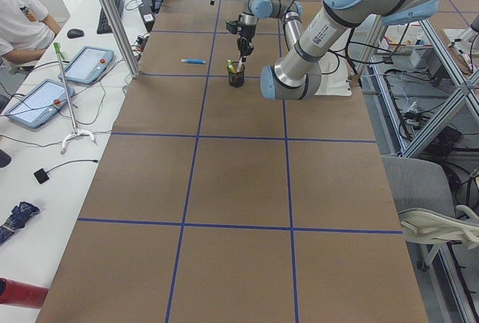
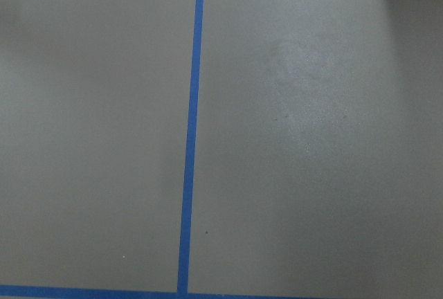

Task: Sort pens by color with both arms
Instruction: 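Lift the red-capped marker out and carry it beside the blue marker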

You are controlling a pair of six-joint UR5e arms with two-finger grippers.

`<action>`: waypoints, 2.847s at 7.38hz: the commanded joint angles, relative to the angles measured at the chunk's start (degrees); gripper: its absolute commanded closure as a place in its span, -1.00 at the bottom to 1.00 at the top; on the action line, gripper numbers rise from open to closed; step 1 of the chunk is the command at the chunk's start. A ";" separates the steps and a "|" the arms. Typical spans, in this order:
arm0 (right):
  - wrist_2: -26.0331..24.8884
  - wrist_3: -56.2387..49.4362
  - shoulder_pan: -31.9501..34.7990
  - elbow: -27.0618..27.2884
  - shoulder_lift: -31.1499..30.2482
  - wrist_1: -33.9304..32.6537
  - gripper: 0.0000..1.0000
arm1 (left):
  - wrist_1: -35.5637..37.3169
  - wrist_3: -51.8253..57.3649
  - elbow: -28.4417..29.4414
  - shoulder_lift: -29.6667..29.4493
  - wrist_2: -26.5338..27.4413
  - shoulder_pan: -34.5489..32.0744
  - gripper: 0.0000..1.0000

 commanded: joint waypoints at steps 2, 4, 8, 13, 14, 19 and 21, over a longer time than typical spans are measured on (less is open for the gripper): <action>-0.02 0.09 -0.07 0.06 0.27 0.00 -0.98 | 1.06 0.15 -9.18 0.73 -0.02 -0.54 1.00; -0.20 0.52 -0.16 0.06 0.53 0.00 -0.98 | 3.69 0.15 -16.11 1.87 -0.11 -0.71 1.00; -0.29 0.88 -0.16 0.06 0.89 0.00 -0.98 | 1.09 4.44 -22.49 3.72 0.07 -7.10 1.00; -0.55 0.88 -0.25 0.15 1.33 0.00 -0.98 | -41.30 8.14 7.15 4.16 12.15 -11.61 1.00; -0.55 0.88 -0.25 0.32 1.41 0.00 -0.98 | -50.96 12.50 13.66 4.07 15.33 -11.61 1.00; -0.64 0.97 -0.25 0.59 1.50 0.00 -0.98 | -63.71 13.51 29.97 0.39 18.08 -10.57 1.00; -0.64 0.97 -0.33 0.59 1.41 0.00 -0.98 | -63.71 14.04 31.39 -0.41 18.00 -9.86 1.00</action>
